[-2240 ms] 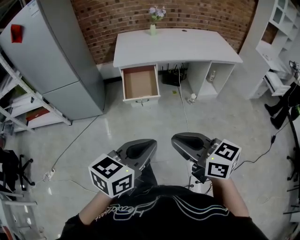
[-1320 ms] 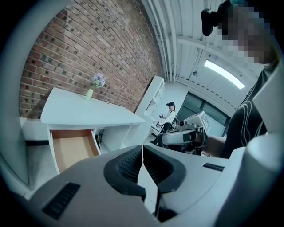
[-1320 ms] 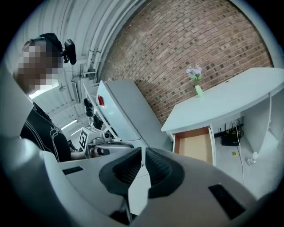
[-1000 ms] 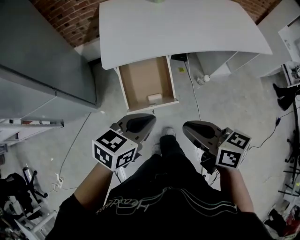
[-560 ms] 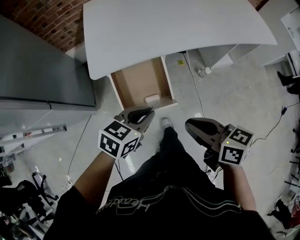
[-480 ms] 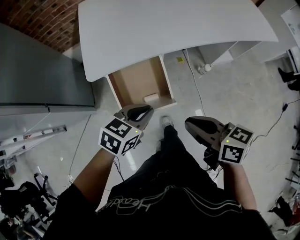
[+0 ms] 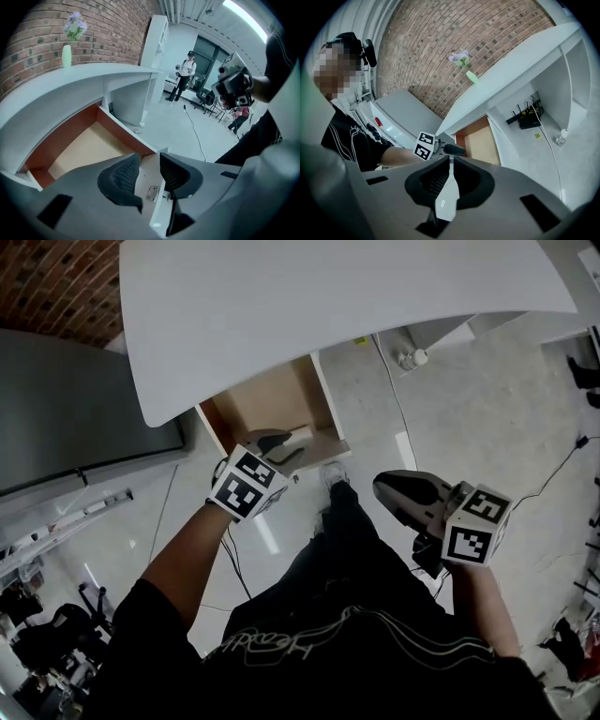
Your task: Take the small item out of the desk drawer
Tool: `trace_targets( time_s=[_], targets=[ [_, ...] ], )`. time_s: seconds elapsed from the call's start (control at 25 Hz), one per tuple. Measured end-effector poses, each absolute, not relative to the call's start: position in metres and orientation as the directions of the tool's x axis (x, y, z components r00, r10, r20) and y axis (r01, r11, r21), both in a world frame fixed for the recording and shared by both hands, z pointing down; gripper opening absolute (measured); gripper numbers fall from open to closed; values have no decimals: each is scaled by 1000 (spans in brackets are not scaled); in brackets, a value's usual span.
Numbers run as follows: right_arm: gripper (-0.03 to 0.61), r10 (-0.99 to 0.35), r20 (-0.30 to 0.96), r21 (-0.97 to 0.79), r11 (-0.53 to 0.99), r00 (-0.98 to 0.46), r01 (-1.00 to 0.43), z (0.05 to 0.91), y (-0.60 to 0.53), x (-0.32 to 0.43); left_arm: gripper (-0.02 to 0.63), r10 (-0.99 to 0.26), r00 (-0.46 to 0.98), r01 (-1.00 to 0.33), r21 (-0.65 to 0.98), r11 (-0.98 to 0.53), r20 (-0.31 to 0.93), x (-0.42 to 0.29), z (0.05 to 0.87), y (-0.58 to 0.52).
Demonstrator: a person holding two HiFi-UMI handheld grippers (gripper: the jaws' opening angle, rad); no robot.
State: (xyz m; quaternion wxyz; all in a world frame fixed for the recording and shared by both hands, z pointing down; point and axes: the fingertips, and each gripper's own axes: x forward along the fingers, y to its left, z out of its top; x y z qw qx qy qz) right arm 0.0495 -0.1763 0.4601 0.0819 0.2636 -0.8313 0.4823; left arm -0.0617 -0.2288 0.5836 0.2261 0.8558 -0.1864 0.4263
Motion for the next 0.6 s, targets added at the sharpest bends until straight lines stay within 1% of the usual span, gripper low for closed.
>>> trace_targets(
  time_s=[0.24,0.44,0.6],
  targets=[
    [57,-326,405,-784,358,-855,-507,504,-189,51,149,-88,485,-491,187,-851,870,-63,650,-246],
    [57,-310,415,-775,373,-856,-510,535,-195,39,156,-33,437,-496,210,-843,899,-70,693,-242],
    [57,-312,408,-787,357,-858,-504,555,-193,32,158,-18,420,-525,227,-820,907,-73,721,-243]
  ],
)
